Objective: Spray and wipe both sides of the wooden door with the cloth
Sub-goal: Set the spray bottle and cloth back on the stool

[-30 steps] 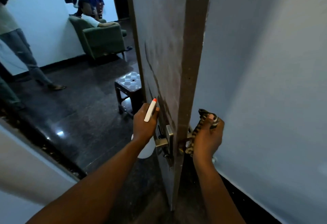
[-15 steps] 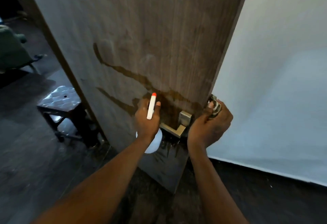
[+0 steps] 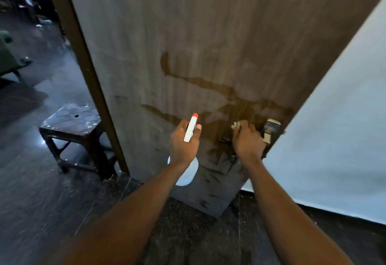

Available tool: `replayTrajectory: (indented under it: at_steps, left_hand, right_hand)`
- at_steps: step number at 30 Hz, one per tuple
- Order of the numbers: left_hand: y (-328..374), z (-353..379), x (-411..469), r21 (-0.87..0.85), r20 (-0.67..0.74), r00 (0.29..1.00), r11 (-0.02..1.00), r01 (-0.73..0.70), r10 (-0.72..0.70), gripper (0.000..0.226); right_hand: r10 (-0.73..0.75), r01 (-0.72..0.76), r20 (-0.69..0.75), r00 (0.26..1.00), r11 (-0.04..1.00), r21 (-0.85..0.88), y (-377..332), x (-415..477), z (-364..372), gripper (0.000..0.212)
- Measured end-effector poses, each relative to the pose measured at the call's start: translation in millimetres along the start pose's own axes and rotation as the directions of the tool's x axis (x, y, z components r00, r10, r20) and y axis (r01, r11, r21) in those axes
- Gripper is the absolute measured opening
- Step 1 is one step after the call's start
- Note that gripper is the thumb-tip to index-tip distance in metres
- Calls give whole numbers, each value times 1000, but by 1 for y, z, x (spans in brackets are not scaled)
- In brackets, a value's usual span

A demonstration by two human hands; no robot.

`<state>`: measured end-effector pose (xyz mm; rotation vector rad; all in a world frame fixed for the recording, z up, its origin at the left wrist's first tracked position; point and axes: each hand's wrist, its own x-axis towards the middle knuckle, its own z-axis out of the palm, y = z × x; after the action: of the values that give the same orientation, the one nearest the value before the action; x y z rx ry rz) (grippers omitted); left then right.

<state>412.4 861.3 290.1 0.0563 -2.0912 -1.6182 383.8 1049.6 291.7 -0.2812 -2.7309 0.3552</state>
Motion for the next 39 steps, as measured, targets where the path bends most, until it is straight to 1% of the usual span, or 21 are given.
replayTrajectory:
  at_steps: [4, 7, 9, 10, 12, 13, 15, 17, 18, 20, 21, 23, 25, 27, 28, 29, 31, 32, 34, 36, 39]
  left_hand:
    - [-24, -40, 33, -7, -86, 995, 999, 50, -50, 17]
    - [-48, -69, 57, 8, -126, 989, 997, 79, -78, 16]
    - [-67, -90, 76, 7, -135, 985, 994, 113, -111, 13]
    - [-76, -102, 87, 14, -140, 983, 993, 119, -116, 10]
    - [-93, -128, 110, 23, -156, 981, 992, 122, -117, 7]
    - [-98, -139, 119, 18, -160, 980, 992, 124, -120, 6]
    - [-113, -167, 138, 42, -169, 976, 988, 147, -138, 5]
    - [-129, -196, 157, 55, -188, 969, 983, 175, -162, 4]
    - [-137, -209, 166, 55, -205, 963, 980, 191, -176, 3]
    - [-154, -238, 183, 91, -252, 949, 971, 220, -191, 8]
    - [-159, -251, 190, 124, -259, 947, 966, 225, -188, 10]
    - [-177, -281, 209, 175, -280, 942, 955, 239, -184, 8]
    - [-200, -310, 231, 221, -301, 934, 939, 266, -194, 11]
    - [-232, -343, 257, 260, -304, 924, 913, 313, -230, 17]
    - [-238, -350, 262, 277, -305, 922, 904, 326, -239, 19]
    - [-248, -362, 271, 269, -300, 918, 900, 343, -260, 21]
    - [-267, -385, 290, 201, -274, 911, 909, 366, -307, 19]
    - [-277, -400, 302, 171, -251, 909, 909, 380, -333, 17]
    - [-299, -427, 327, 171, -222, 911, 906, 387, -348, 14]
    - [-321, -451, 349, 197, -210, 917, 904, 379, -339, 16]
    - [-357, -483, 386, 195, -160, 919, 901, 388, -361, 16]
  right_hand:
    - [58, -52, 78, 995, 996, -76, -3, 35, 12, 32]
    - [170, -154, 141, 975, 981, -116, -6, 56, 15, 36]
    - [232, -217, 119, 965, 968, -124, -13, 61, 20, 36]
    - [234, -228, 56, 971, 968, -101, -21, 61, 23, 35]
    - [195, -193, -98, 976, 981, 33, -53, 56, 39, 31]
    - [171, -157, -129, 977, 981, 111, -75, 49, 49, 30]
    - [94, -75, -61, 994, 963, 259, -132, 36, 85, 38]
    - [-22, -21, 99, 995, 911, 413, -202, 28, 123, 57]
    - [-64, -46, 214, 975, 881, 472, -240, 26, 134, 58]
    - [-123, -147, 430, 894, 827, 542, -312, 22, 160, 43]
    - [-170, -173, 478, 862, 787, 592, -341, 19, 168, 38]
    - [-222, -261, 546, 808, 697, 668, -401, 15, 192, 41]
    - [-188, -411, 631, 753, 614, 674, -455, 16, 216, 50]
    - [-118, -576, 720, 684, 518, 632, -509, 18, 252, 51]
    - [-106, -653, 767, 633, 460, 602, -522, 21, 259, 49]
    - [-112, -737, 828, 549, 402, 543, -541, 23, 270, 49]
    - [-126, -893, 930, 345, 263, 366, -574, 26, 287, 40]
    - [-145, -938, 949, 279, 169, 302, -592, 27, 302, 37]
    - [-181, -972, 956, 230, -3, 234, -624, 26, 329, 43]
    - [-230, -978, 952, 203, -95, 186, -649, 25, 348, 48]
    - [-218, -987, 963, 156, -62, 145, -685, 30, 373, 41]
